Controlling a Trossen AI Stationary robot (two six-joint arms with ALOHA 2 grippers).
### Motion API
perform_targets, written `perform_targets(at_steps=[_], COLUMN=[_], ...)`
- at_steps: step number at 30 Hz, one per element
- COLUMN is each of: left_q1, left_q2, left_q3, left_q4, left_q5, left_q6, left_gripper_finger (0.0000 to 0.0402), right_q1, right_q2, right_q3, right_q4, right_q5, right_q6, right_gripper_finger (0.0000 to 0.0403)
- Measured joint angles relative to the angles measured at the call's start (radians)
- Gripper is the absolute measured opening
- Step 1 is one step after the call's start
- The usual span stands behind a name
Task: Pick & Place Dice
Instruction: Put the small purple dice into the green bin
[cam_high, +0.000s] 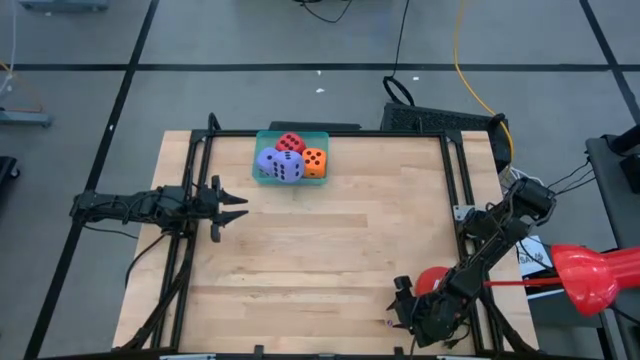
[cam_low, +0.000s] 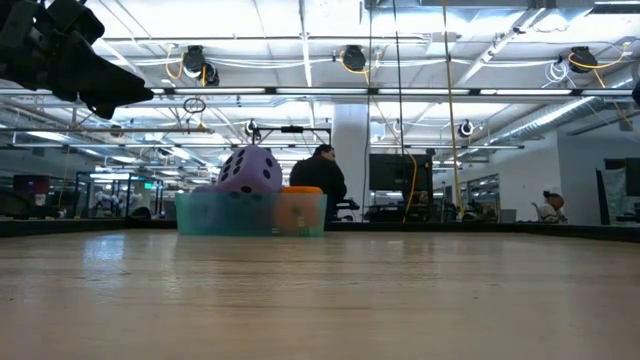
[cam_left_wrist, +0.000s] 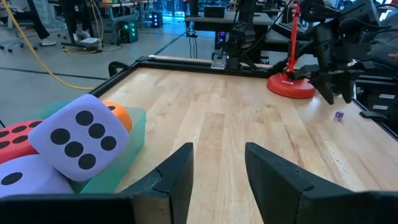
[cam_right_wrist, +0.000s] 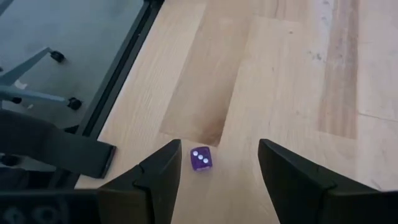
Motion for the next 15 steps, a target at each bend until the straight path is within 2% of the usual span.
perform_targets(at_steps=[4,9,15], left_q1=[0.0,0.0,0.0], left_q2=[0.0,0.0,0.0], left_q3=[0.0,0.0,0.0], left_q4=[0.0,0.0,0.0], left_q5=[0.0,0.0,0.0], left_q6=[0.0,0.0,0.0], left_gripper_finger=[0.0152,0.0152,0.0152], right_q1=[0.0,0.0,-0.009], right_q2=[0.04,0.081,0.09], right_q3=[0.0,0.0,0.0], right_q4=[0.038,0.093,0.099], right_q5=[-0.014,-0.085,-0.084], right_q6=[-0.019,-0.041,-0.057], right_gripper_finger=[0.0203,0.0203,0.0203])
